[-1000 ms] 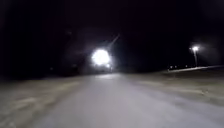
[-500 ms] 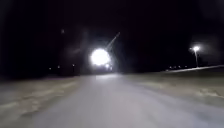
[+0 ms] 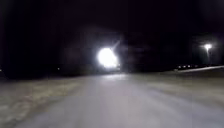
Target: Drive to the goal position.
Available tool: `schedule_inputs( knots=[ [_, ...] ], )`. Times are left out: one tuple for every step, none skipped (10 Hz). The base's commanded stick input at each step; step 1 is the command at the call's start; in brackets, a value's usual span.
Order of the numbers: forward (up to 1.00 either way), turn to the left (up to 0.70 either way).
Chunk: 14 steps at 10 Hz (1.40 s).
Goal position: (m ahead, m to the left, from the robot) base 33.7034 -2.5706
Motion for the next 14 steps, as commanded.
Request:
schedule_inputs(
  knots=[
    [1.00,0.00],
    [1.00,0.00],
    [1.00,0.00],
    [1.00,0.00],
    [1.00,0.00],
    [1.00,0.00],
    [1.00,0.00],
    [1.00,0.00],
    [1.00,0.00],
    [1.00,0.00],
    [1.00,0.00],
    [1.00,0.01],
    [1.00,0.10],
    [1.00,0.27]
  ],
)
